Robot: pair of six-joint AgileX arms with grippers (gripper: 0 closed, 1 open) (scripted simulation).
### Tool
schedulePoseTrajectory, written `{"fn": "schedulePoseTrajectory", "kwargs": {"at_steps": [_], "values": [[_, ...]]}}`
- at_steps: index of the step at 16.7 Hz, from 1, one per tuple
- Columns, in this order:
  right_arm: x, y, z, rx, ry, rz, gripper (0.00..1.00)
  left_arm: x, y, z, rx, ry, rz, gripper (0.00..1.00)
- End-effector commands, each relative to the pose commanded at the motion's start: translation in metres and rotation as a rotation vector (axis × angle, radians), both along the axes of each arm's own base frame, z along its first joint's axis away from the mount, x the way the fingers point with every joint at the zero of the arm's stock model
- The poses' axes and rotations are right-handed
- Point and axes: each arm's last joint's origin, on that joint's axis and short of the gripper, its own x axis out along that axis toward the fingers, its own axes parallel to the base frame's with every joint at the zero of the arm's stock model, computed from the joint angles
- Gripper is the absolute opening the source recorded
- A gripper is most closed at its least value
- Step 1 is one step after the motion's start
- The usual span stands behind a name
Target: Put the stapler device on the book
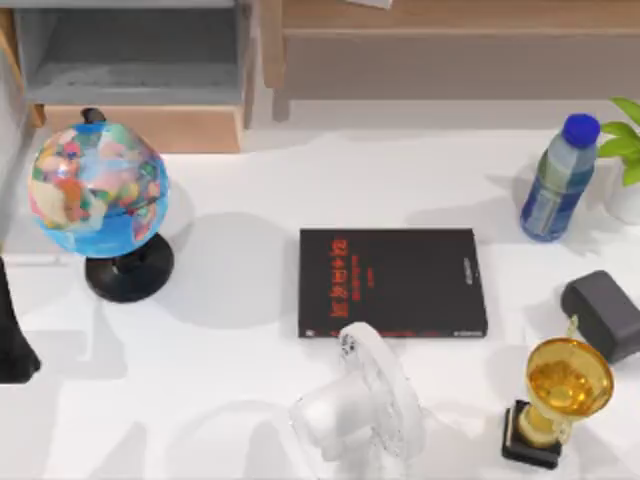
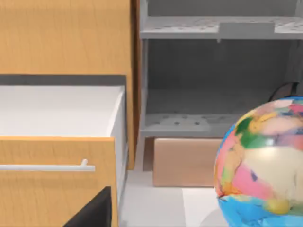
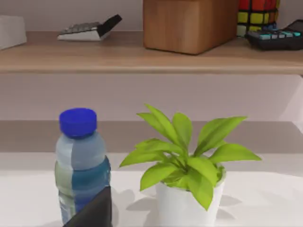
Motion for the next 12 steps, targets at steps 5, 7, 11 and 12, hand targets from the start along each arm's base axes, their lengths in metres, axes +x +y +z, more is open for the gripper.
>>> {"fn": "schedulePoseTrajectory", "kwargs": {"at_steps": [5, 7, 11, 12], "values": [[0.0, 0.0, 0.0, 0.0, 0.0, 0.0, 1.0, 0.0, 0.001, 0.01, 0.007, 0.032, 0.007, 1.0], [0.0, 0.0, 0.0, 0.0, 0.0, 0.0, 1.0, 0.002, 0.002, 0.027, 0.018, 0.084, 0.019, 1.0], [0.0, 0.0, 0.0, 0.0, 0.0, 0.0, 1.0, 0.017, 0.008, 0.077, 0.047, 0.244, 0.054, 1.0], [0.0, 0.0, 0.0, 0.0, 0.0, 0.0, 1.0, 0.024, 0.01, 0.091, 0.056, 0.294, 0.063, 1.0]]}}
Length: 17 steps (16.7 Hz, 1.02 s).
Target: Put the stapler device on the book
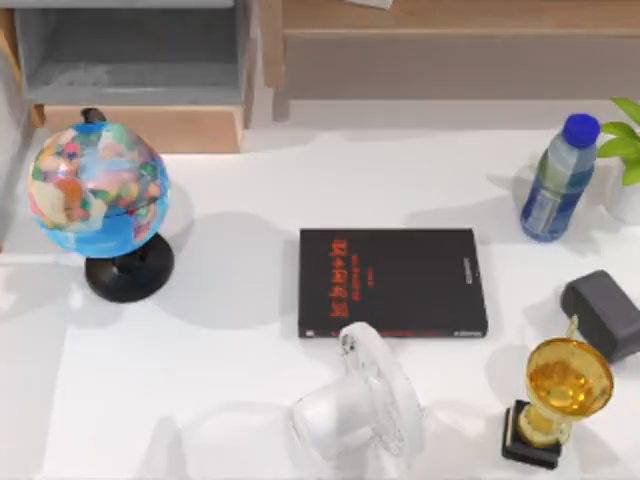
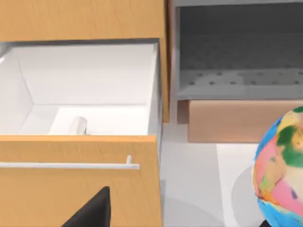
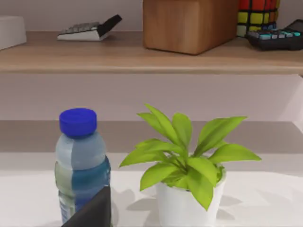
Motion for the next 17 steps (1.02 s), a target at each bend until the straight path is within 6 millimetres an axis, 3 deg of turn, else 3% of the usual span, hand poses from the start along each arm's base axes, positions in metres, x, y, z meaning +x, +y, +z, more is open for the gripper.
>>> {"fn": "schedulePoseTrajectory", "kwargs": {"at_steps": [2, 5, 9, 13, 17], "values": [[0.0, 0.0, 0.0, 0.0, 0.0, 0.0, 1.0, 0.021, 0.006, 0.03, 0.015, 0.109, 0.02, 1.0], [0.0, 0.0, 0.0, 0.0, 0.0, 0.0, 1.0, 0.067, 0.021, 0.068, 0.031, 0.292, 0.044, 1.0], [0.0, 0.0, 0.0, 0.0, 0.0, 0.0, 1.0, 0.15, 0.053, 0.091, 0.035, 0.55, 0.057, 1.0], [0.0, 0.0, 0.0, 0.0, 0.0, 0.0, 1.0, 0.235, 0.093, 0.075, 0.019, 0.794, 0.043, 1.0], [0.0, 0.0, 0.0, 0.0, 0.0, 0.0, 1.0, 0.299, 0.132, 0.026, -0.012, 0.998, 0.01, 1.0]]}}
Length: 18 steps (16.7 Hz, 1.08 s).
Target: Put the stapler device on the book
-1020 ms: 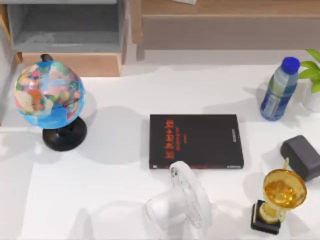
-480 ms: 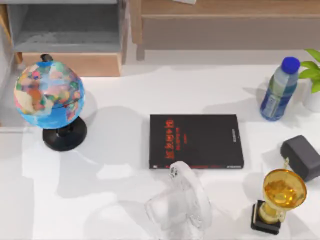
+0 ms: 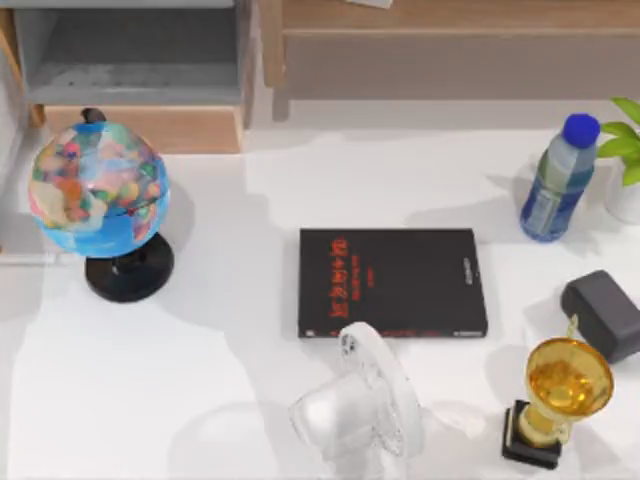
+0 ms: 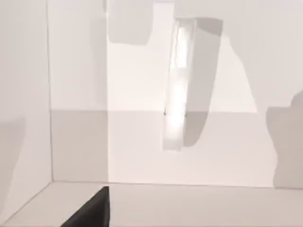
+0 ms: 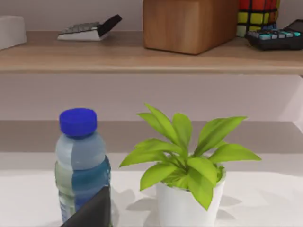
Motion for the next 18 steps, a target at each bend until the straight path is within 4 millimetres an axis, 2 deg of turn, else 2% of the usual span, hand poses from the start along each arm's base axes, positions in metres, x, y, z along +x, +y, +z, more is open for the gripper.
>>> {"fn": "schedulePoseTrajectory", "kwargs": {"at_steps": [4, 7, 10, 18], "values": [[0.0, 0.0, 0.0, 0.0, 0.0, 0.0, 1.0, 0.036, 0.027, -0.055, -0.044, 0.139, -0.021, 1.0], [0.0, 0.0, 0.0, 0.0, 0.0, 0.0, 1.0, 0.05, 0.034, -0.082, -0.061, 0.182, -0.046, 1.0], [0.0, 0.0, 0.0, 0.0, 0.0, 0.0, 1.0, 0.056, 0.033, -0.092, -0.063, 0.183, -0.069, 1.0], [0.0, 0.0, 0.0, 0.0, 0.0, 0.0, 1.0, 0.055, 0.035, -0.091, -0.063, 0.184, -0.067, 1.0]]}}
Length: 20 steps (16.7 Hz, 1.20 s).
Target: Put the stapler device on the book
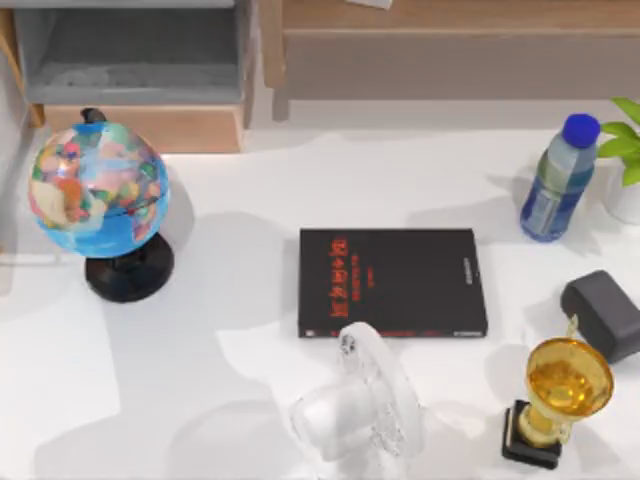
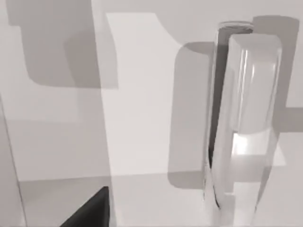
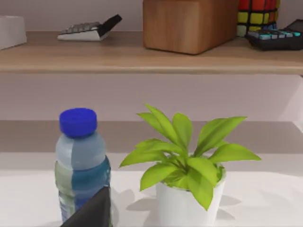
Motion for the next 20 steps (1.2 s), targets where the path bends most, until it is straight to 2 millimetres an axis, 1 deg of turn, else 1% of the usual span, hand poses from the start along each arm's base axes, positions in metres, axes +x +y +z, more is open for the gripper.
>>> {"fn": "schedulePoseTrajectory", "kwargs": {"at_steps": [5, 8, 11, 16, 18, 20], "values": [[0.0, 0.0, 0.0, 0.0, 0.0, 0.0, 1.0, -0.011, -0.003, 0.014, 0.0, 0.0, -0.004, 1.0], [0.0, 0.0, 0.0, 0.0, 0.0, 0.0, 1.0, -0.017, -0.002, 0.012, 0.0, -0.001, -0.005, 1.0], [0.0, 0.0, 0.0, 0.0, 0.0, 0.0, 1.0, -0.016, 0.001, -0.001, 0.001, -0.002, -0.005, 1.0], [0.0, 0.0, 0.0, 0.0, 0.0, 0.0, 1.0, -0.003, 0.002, -0.038, -0.003, 0.001, -0.006, 1.0], [0.0, 0.0, 0.0, 0.0, 0.0, 0.0, 1.0, 0.002, 0.0, -0.046, -0.002, -0.001, -0.003, 1.0], [0.0, 0.0, 0.0, 0.0, 0.0, 0.0, 1.0, 0.006, -0.002, -0.05, -0.001, -0.003, -0.004, 1.0]]}}
